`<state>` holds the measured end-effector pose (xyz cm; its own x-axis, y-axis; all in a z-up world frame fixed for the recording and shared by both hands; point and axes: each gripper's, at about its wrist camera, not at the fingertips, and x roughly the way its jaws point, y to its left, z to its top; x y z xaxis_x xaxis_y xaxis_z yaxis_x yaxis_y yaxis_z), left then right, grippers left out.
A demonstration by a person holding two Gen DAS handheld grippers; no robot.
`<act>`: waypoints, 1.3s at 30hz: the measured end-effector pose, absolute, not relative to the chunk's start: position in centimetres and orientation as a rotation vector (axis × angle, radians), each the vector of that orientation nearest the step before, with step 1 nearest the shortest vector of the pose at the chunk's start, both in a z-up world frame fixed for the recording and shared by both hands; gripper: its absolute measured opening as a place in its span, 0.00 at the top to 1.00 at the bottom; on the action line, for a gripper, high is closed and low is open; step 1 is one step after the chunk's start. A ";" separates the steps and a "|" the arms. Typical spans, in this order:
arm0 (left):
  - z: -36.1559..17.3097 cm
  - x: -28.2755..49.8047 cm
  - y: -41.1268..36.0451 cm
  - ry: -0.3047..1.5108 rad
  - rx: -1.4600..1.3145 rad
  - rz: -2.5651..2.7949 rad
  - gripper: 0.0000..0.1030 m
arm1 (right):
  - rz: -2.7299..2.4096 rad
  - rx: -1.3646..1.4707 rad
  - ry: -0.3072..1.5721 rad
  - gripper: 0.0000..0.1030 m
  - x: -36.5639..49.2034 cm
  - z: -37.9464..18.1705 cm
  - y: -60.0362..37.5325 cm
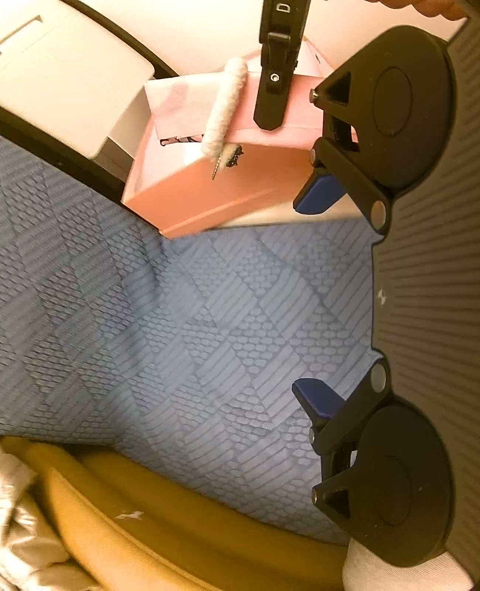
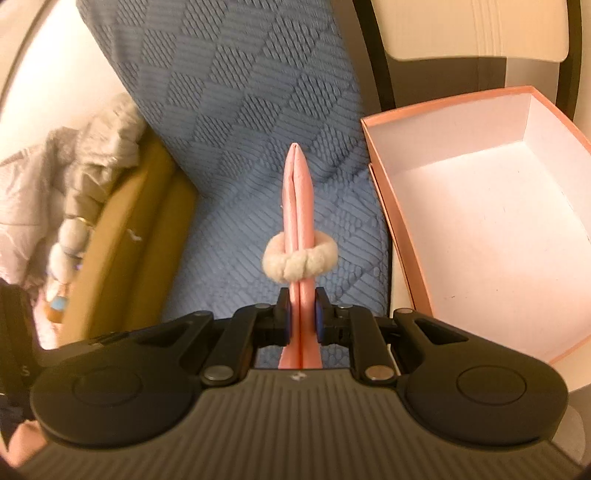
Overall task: Organize objects
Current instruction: 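Carry the ringed pink strip with the left tool over the pink box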
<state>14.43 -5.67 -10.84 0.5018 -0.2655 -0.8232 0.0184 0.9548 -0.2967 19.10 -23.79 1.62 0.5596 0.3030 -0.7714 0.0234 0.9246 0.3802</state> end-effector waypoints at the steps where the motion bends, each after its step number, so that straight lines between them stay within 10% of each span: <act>1: -10.1 14.3 -5.9 1.029 -0.253 -0.169 0.04 | 0.172 0.366 0.961 0.85 19.0 2.3 -24.1; 20: -0.2 18.1 -15.4 0.972 -0.169 -0.246 0.03 | 0.127 0.386 0.870 0.85 17.7 9.3 -32.3; 39: -2.8 23.4 -26.5 1.052 -0.109 -0.343 0.02 | 0.013 0.461 0.883 0.85 19.9 4.6 -41.1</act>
<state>23.45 -26.51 -2.76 0.4486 -0.3288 -0.8311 0.2251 0.9415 -0.2510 19.86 -41.12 4.62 0.6413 0.1984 -0.7412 0.1763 0.9020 0.3941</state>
